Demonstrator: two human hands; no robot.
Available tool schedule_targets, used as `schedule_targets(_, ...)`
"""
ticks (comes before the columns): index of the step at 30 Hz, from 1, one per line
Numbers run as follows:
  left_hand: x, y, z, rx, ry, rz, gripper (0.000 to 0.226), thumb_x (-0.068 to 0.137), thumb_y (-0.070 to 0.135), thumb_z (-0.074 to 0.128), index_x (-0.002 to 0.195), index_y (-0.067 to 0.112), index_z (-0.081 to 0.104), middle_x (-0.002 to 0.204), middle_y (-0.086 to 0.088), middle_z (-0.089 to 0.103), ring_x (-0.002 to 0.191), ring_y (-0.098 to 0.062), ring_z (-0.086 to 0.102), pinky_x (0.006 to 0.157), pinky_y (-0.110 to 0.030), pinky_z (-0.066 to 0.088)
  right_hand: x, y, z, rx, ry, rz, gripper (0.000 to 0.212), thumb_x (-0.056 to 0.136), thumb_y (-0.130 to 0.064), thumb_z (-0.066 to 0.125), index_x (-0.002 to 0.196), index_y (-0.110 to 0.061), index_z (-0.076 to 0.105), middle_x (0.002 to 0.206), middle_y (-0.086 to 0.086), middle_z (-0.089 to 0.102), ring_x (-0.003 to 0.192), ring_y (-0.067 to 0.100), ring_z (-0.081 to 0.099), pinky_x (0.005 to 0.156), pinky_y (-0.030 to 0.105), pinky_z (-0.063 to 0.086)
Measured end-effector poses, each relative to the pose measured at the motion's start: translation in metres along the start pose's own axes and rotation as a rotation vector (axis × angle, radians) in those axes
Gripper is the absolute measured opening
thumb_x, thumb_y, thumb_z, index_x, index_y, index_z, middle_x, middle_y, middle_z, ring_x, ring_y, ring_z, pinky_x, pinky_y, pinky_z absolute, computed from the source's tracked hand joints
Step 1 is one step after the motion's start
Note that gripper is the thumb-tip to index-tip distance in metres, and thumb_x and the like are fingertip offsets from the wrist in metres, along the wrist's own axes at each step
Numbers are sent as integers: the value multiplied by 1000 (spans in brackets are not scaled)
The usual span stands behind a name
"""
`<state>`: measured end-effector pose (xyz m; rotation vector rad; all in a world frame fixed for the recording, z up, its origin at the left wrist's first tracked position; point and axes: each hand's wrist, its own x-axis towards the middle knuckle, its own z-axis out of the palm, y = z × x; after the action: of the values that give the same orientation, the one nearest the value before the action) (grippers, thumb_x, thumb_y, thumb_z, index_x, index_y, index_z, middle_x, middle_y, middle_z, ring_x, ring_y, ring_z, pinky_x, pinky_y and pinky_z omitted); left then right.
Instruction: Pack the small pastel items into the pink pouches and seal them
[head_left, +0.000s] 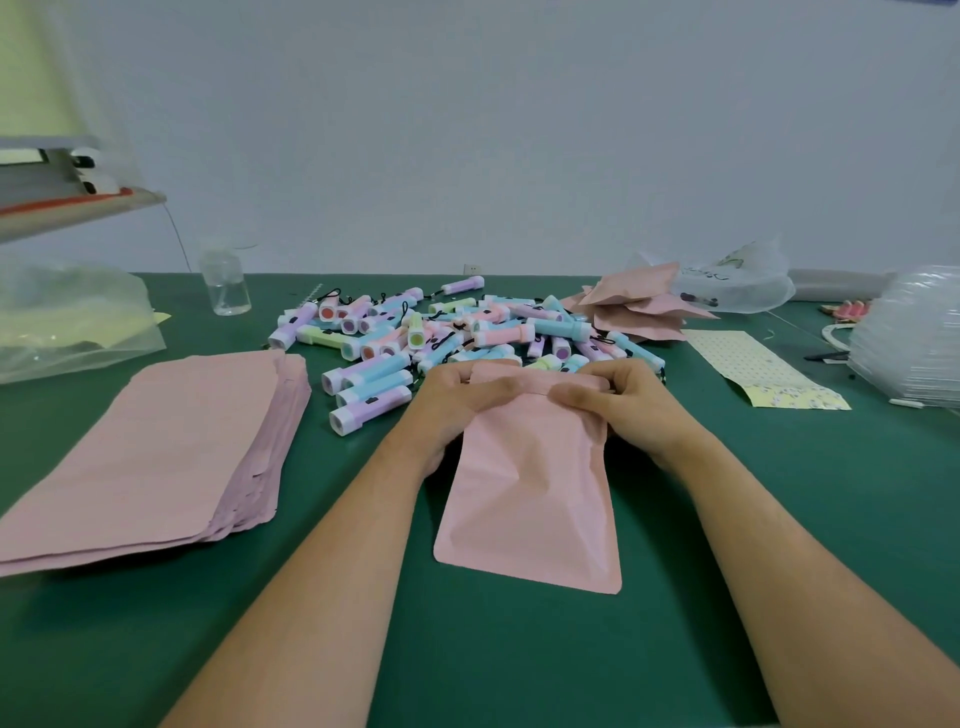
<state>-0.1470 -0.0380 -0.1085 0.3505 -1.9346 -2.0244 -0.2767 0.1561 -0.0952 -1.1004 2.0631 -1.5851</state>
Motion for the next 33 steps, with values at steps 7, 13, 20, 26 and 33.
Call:
schedule_targets(7, -1, 0, 5, 54, 119, 51, 35, 72, 29, 98, 104, 30, 83, 107, 3, 79, 91, -16, 78, 78, -32, 65, 2, -3, 9, -8, -4, -23, 13, 85, -27, 81, 73, -24, 78, 72, -3, 74, 65, 11, 68, 58, 20, 50)
schedule_targets(13, 3, -4, 6, 191, 69, 172, 50, 77, 28, 94, 124, 33, 76, 121, 27, 63, 101, 25, 57, 86, -7, 50, 0, -4, 11, -52, -21, -1, 18, 85, -43, 81, 90, -26, 82, 83, -1, 78, 74, 10, 71, 63, 21, 51)
schedule_targets(20, 6, -6, 1, 58, 5, 95, 62, 74, 39, 92, 131, 24, 72, 113, -1, 80, 105, -21, 77, 89, -38, 63, 2, -4, 6, -88, 26, 37, 15, 87, -38, 80, 73, -34, 77, 60, -13, 68, 54, 0, 61, 50, 12, 44)
schedule_targets(26, 7, -7, 2, -5, 37, 101, 57, 72, 26, 92, 127, 24, 74, 99, -15, 81, 89, -26, 80, 71, -32, 64, 2, 1, 1, -138, 92, 5, 19, 88, -42, 79, 80, -25, 80, 66, -4, 66, 59, 5, 55, 55, 13, 41)
schedule_targets(33, 13, -10, 6, 106, 103, 146, 51, 83, 22, 88, 132, 25, 71, 88, -11, 81, 87, -17, 80, 88, -34, 60, 1, 29, -69, -473, 707, 189, 25, 102, -24, 49, 89, -15, 68, 88, 4, 71, 79, 31, 65, 68, 38, 51)
